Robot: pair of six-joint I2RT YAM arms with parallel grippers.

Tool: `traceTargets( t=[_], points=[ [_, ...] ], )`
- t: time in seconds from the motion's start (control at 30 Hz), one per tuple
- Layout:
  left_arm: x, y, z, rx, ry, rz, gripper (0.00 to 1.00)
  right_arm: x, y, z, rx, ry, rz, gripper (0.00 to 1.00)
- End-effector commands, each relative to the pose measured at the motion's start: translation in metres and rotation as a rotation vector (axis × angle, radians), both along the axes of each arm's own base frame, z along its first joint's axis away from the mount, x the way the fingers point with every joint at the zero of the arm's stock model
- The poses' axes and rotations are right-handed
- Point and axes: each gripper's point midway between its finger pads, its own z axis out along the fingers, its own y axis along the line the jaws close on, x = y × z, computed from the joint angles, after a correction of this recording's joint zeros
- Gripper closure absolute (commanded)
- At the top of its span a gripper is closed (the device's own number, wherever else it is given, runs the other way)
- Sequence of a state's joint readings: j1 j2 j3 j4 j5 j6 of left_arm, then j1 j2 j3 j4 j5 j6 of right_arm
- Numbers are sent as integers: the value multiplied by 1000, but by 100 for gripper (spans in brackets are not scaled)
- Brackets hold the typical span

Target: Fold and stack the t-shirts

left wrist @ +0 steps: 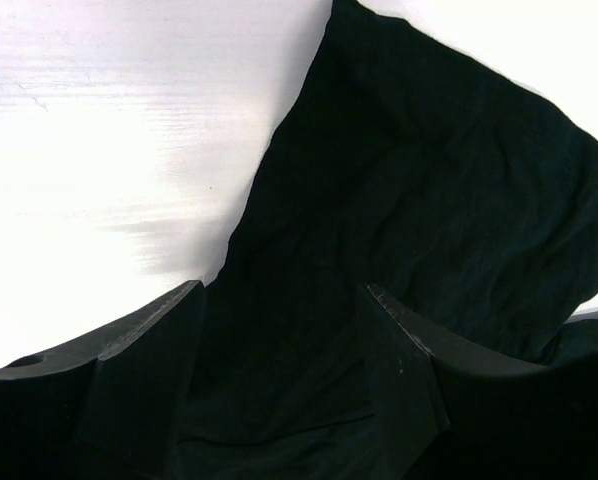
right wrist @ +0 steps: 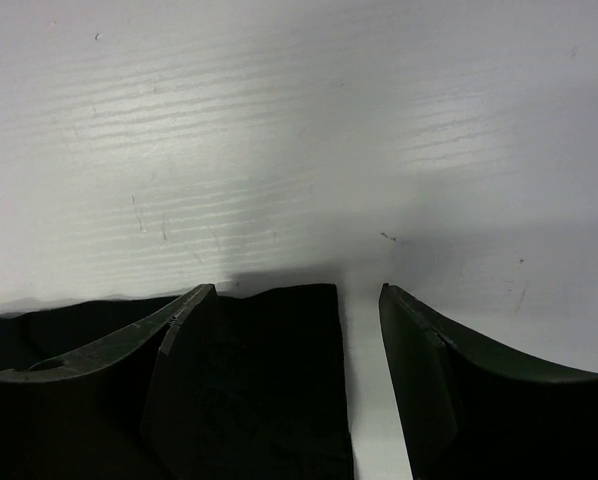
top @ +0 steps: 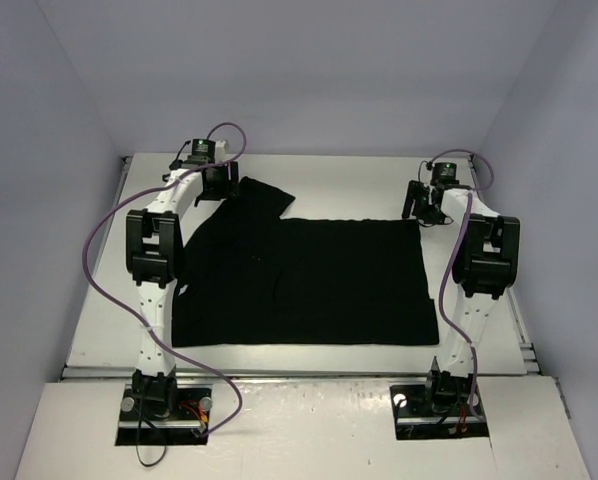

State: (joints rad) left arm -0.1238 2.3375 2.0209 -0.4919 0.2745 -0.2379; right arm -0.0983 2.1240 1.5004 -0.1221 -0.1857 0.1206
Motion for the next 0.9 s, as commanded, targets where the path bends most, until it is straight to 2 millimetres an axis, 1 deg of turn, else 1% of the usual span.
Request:
traceTargets(
  t=[0.0,0.23,0.4,0.5,0.6,0.67,0.73,0.8,0.87],
  points=[
    [15,-7,64,-23,-148,-28,41,-39,17,-19,7,129,44,37],
    [17,-9,65,-30,-151,-31,41,-47,23,-23,7,145,69,38],
    [19,-9,66,-32,-156,-31,41,-58,17,-32,-49,181,51,46],
    [20,-9,64,-35,-152,-23,40,-64,14,-38,-78,204,37,60],
    [21,-11,59,-38,-152,-20,40,-65,14,-38,-102,208,28,77],
    [27,-14,60,-41,-179,-17,40,-64,15,-37,-111,205,28,88],
    [32,-18,60,-57,-196,-8,41,-64,17,-36,-124,204,30,96],
    [42,-21,61,-69,-224,8,41,-63,20,-36,-128,202,35,100],
    [53,-22,59,-60,-243,32,40,-64,30,-36,-134,201,56,100]
  ],
)
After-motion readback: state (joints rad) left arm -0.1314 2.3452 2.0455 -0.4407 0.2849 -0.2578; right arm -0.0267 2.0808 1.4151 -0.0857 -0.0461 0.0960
